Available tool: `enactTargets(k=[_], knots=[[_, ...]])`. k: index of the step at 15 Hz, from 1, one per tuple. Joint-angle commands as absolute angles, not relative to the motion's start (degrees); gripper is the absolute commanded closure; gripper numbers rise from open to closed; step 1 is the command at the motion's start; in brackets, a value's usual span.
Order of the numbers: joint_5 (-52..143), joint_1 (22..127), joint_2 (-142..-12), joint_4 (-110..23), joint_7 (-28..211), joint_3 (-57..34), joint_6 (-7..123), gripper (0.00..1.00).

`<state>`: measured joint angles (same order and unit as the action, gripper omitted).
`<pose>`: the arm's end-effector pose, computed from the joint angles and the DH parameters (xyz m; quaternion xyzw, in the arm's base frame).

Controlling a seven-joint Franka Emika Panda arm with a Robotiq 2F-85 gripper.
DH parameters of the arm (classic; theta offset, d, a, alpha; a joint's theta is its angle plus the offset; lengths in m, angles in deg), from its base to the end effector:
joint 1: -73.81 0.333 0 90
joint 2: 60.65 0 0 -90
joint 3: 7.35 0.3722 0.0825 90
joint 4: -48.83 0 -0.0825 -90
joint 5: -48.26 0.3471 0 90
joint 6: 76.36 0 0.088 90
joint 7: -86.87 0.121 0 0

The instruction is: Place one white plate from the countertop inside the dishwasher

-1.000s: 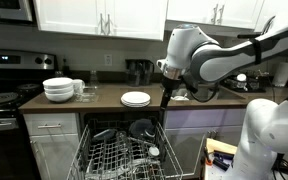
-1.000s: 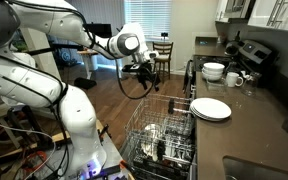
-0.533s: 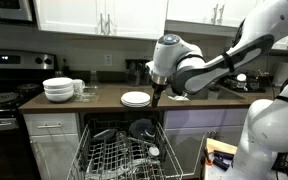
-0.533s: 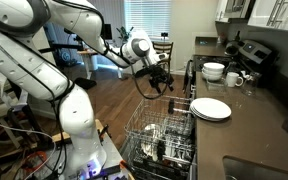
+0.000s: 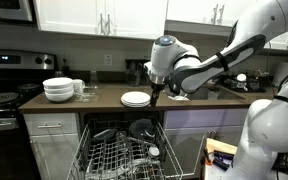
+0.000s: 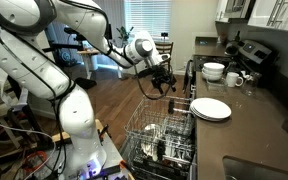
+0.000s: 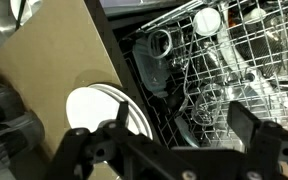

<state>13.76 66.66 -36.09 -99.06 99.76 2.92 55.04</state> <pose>0.3638 0.0065 0.4801 0.9564 0.0943 0.0926 0.2604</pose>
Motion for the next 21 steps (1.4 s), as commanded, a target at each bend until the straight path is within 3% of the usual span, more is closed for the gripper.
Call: enactTargets(k=[1, 11, 19, 21], knots=[[8.7, 66.1, -38.4, -96.9, 100.6, 0.9, 56.9, 0.0], [-5.7, 66.8, -50.8, -88.3, 103.5, -2.1, 65.0, 0.0], [-18.6, 69.2, -63.9, -78.1, 112.0, -5.3, 62.8, 0.0], [-15.9, 69.9, -62.0, -80.2, 109.7, -6.3, 63.7, 0.0]])
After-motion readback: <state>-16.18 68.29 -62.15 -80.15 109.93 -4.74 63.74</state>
